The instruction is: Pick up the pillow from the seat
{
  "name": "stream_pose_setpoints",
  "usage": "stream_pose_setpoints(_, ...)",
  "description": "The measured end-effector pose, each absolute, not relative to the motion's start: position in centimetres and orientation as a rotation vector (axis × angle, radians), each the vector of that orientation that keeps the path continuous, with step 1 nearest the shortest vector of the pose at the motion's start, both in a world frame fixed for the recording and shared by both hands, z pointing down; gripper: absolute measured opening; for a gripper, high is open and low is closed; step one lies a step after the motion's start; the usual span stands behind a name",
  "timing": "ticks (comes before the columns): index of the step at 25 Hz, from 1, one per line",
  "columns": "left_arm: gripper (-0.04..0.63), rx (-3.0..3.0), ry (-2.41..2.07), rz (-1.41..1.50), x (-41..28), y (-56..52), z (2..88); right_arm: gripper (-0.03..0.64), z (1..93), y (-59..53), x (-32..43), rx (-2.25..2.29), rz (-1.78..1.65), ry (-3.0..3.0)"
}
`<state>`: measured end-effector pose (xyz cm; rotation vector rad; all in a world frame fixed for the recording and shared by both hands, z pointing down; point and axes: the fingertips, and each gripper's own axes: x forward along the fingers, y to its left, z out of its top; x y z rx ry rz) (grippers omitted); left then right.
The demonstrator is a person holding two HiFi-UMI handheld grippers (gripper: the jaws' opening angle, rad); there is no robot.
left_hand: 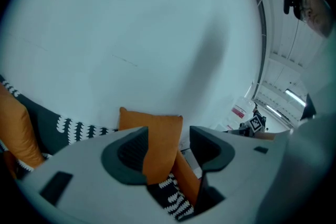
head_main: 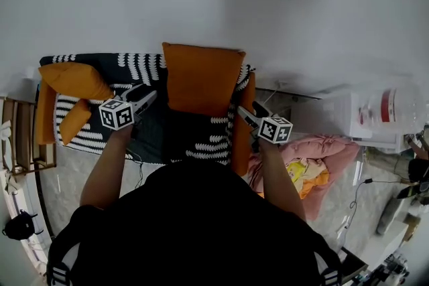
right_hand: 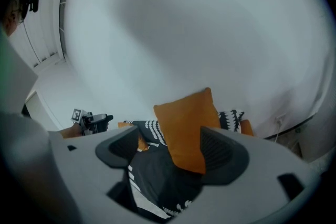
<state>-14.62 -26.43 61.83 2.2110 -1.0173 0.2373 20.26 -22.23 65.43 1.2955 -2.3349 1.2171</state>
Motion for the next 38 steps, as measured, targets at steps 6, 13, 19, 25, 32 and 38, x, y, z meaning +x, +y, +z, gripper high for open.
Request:
stream_pose_setpoints(6, 0.252, 2.185, -1.031, 0.255, -14.7, -27.7, 63.2, 0.365, 67.0, -22.9, 20.8, 1.273, 1.182, -2.299)
stream_pose_setpoints(13, 0.252, 2.159, -1.029, 0.279, -14.3, -29.3, 65.4, 0.365, 69.1, -24.3, 21.3, 1.238, 1.158, -2.278)
stream_pose_setpoints(19, 0.253, 2.138, -1.031, 0.299, -14.0, -31.4, 67.2, 0.365, 71.3, -25.9, 21.9, 1.218, 1.170, -2.253)
stream_pose_setpoints(25, 0.258, 2.127, -1.025, 0.318, -13.6, -33.5, 68.9, 0.367, 73.1, -28.0, 21.9, 1.192, 1.144, -2.244)
stream_pose_setpoints(32, 0.270, 2.103, -1.024, 0.338, -13.5, -35.8, 71.7, 0.368, 75.4, -30.8, 22.6, 1.194, 1.159, -2.236)
stream_pose_setpoints(38, 0.281, 2.079, -1.016, 0.311, -13.1, -37.9, 73.4, 0.373, 76.7, -33.2, 22.7, 1.211, 1.178, -2.245)
